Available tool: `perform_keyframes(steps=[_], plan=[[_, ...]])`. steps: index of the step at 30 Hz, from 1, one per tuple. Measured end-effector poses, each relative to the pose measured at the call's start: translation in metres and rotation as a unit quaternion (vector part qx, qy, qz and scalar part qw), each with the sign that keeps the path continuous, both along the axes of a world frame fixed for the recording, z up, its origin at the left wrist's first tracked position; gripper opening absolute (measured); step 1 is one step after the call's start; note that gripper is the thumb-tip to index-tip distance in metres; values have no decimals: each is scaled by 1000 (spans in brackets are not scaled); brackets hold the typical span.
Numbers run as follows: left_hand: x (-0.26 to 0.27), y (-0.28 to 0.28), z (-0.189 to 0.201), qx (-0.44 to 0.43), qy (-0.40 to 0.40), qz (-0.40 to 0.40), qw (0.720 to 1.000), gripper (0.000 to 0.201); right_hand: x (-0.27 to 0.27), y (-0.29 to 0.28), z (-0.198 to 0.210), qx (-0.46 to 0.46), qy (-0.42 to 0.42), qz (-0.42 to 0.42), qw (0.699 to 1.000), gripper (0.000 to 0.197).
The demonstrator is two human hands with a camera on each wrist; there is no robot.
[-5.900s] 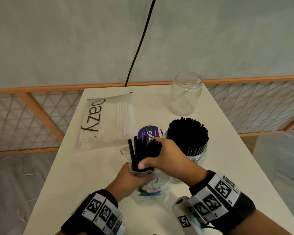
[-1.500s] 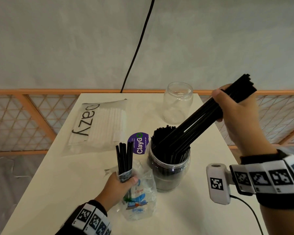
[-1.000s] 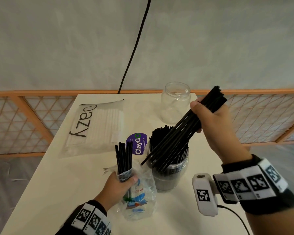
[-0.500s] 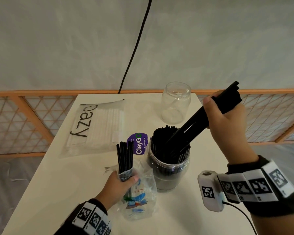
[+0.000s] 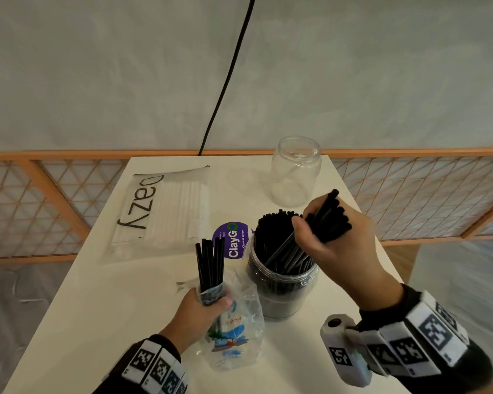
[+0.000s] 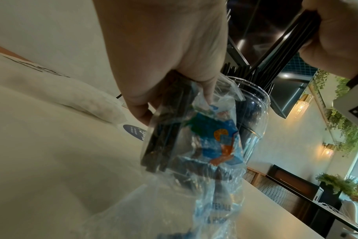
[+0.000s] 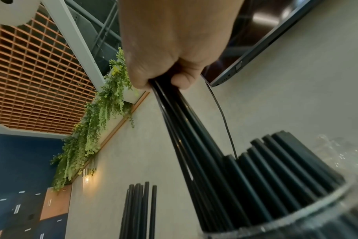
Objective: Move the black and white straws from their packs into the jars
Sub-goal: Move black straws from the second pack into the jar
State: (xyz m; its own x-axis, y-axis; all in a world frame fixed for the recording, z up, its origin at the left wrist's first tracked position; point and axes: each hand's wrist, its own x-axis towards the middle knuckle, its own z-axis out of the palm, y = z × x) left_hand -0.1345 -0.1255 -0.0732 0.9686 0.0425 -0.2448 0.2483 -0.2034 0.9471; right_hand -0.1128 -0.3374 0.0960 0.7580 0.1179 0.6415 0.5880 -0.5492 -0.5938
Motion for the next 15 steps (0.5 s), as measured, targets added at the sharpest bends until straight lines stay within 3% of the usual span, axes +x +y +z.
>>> perform_keyframes(steps=[8, 11, 15], plan=[[-3, -2, 4, 14, 6, -1, 1000, 9, 20, 3, -14, -81, 189, 30, 978, 24], [-4, -2, 6, 12, 9, 4, 1000, 8, 25, 6, -26, -112, 198, 19, 974, 23], [-5, -2, 9, 22, 12, 2, 1000, 7, 27, 3, -47, -100, 209, -58, 971, 52]])
